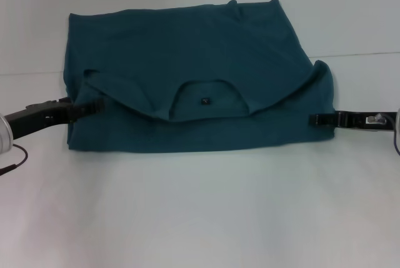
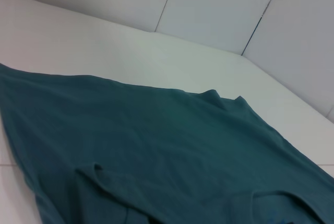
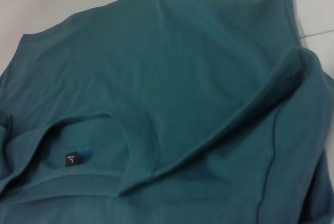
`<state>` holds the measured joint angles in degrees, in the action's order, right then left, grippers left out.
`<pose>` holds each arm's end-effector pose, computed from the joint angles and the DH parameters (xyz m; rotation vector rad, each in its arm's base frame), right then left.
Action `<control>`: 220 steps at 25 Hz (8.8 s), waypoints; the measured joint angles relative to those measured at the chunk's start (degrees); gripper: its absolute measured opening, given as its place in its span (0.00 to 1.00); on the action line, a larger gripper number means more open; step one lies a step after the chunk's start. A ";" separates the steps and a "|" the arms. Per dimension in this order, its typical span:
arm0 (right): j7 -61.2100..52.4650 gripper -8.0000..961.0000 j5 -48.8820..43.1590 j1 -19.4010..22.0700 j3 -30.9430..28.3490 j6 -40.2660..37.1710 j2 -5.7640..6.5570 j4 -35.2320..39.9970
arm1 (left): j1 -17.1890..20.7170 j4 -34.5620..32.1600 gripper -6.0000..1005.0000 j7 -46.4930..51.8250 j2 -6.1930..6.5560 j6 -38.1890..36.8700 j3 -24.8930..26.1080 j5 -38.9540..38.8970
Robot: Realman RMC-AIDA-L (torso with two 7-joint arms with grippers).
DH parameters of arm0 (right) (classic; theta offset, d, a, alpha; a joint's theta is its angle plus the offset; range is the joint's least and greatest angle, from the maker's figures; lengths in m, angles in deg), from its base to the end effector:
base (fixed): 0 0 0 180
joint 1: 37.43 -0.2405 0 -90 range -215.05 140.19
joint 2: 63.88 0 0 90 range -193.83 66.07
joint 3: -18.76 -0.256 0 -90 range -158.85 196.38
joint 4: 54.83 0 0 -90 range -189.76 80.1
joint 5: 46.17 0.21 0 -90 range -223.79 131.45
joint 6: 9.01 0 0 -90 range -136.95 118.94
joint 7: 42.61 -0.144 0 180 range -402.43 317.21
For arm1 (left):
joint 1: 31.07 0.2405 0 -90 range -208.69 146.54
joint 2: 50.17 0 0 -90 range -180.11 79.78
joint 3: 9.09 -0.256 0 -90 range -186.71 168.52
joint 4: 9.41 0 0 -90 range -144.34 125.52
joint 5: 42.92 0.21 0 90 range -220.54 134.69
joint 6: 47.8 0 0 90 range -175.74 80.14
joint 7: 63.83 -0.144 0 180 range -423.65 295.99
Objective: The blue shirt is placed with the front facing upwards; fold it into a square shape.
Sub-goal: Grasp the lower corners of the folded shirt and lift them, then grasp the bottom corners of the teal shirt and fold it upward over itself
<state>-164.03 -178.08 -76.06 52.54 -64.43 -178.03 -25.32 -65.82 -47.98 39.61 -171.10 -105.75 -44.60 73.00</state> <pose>0.3237 0.4058 0.0279 -2.0125 1.4694 0.3589 -0.2856 0.4036 0.0176 -2.1133 -1.1474 -0.6012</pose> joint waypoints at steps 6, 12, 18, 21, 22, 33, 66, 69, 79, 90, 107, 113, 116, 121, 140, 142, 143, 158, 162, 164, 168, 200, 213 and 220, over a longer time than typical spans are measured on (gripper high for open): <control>-0.28 0.63 -0.02 -1.03 1.02 1.01 -0.28 -0.90 | 0.03 0.12 0.92 0.00 0.00 0.43 0.00 0.00; -1.85 0.62 -0.28 -1.32 1.62 1.22 -0.28 -1.42 | 0.06 0.05 0.92 0.00 0.00 0.48 0.00 0.00; -4.12 0.32 -0.54 -1.33 3.83 1.80 -0.28 -1.44 | 0.32 -0.13 0.92 0.00 0.00 0.47 0.15 0.00; -4.30 0.18 -0.42 -1.23 3.67 2.13 -0.27 -1.38 | 0.41 -0.12 0.92 0.00 0.00 0.47 0.17 0.00; -4.31 0.13 -0.36 -1.20 3.63 2.15 -0.28 -1.38 | 0.44 -0.09 0.92 0.00 0.00 0.47 0.16 0.00; -4.06 0.07 -0.03 -0.64 3.38 2.23 -0.28 -0.98 | 0.71 0.16 0.92 -0.01 -0.12 0.50 -0.05 0.08; -3.73 0.07 0.69 -0.30 3.22 1.63 0.16 -0.77 | 0.85 1.71 0.91 -0.26 -1.32 8.74 -6.50 7.37; -3.65 0.07 0.70 -0.30 3.22 1.63 0.17 -0.77 | 0.92 1.64 0.91 -0.26 -1.37 8.67 -6.56 7.63; -3.45 0.07 0.86 -0.30 3.22 1.63 0.11 -0.77 | 0.89 1.24 0.62 0.46 -1.59 9.91 -6.98 10.22; -3.45 0.07 0.88 -0.29 3.22 1.64 -0.02 -0.68 | 0.87 1.13 0.22 0.51 -1.50 9.99 -6.87 10.22; 1.08 0.07 6.01 3.49 3.04 -2.37 0.30 1.48 | 2.41 -2.94 0.00 2.00 -1.13 4.03 -6.79 10.25; 1.88 0.07 6.04 5.34 3.05 -4.85 0.08 3.49 | 3.94 -5.49 0.00 3.14 -0.89 1.11 -6.72 10.29; 3.31 0.07 6.07 6.93 3.05 -7.53 -0.18 5.24 | 4.94 -7.07 0.00 3.62 -0.81 -1.28 -6.54 10.29; 6.44 0.07 6.07 11.10 3.09 -13.89 -1.08 10.49 | 6.64 -10.79 0.00 3.70 -0.36 -10.26 -4.02 10.29; 14.44 0.07 6.01 20.13 0.36 -31.10 -1.15 17.42 | 10.79 -17.42 0.00 4.26 0.23 -31.18 5.91 13.27; 15.32 0.07 5.98 21.00 0.35 -32.37 -1.16 17.51 | 10.91 -17.34 0.00 4.18 0.27 -31.81 6.24 13.42; 15.83 0.07 5.93 21.47 0.34 -32.91 -1.18 17.54 | 10.98 -17.31 0.00 4.06 0.29 -32.22 6.34 13.53; 19.48 0.07 5.58 25.82 -2.65 -38.97 -1.02 18.13 | 11.48 -18.63 0.00 1.31 0.57 -44.72 7.21 18.78; 20.29 0.07 5.51 26.58 -3.29 -40.34 -1.06 18.68 | 12.12 -19.71 0.00 0.67 0.81 -48.70 8.20 19.56; 20.78 0.07 5.50 27.07 -3.54 -41.17 -1.13 18.92 | 12.31 -20.23 0.00 0.41 1.02 -50.81 8.59 20.30; 21.64 0.07 5.47 28.15 -4.61 -42.71 -1.27 19.41 | 12.46 -20.93 0.00 0.26 1.21 -53.20 9.78 22.61; 26.14 0.07 3.66 25.71 -11.74 -47.76 -1.68 19.63 | 10.07 -20.66 0.00 0.49 1.95 -51.33 10.60 23.03; 27.75 0.07 3.69 27.01 -12.87 -49.64 -2.21 19.62 | 9.94 -21.30 0.00 0.64 2.25 -52.70 11.07 23.28; 29.08 0.07 3.57 28.22 -15.18 -50.41 -2.58 19.70 | 10.14 -21.37 0.00 0.29 2.24 -52.86 11.18 23.24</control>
<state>-134.95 -174.50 -47.84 37.36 -114.84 -180.61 -5.62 -55.67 -69.35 39.90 -168.86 -158.60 -33.42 96.24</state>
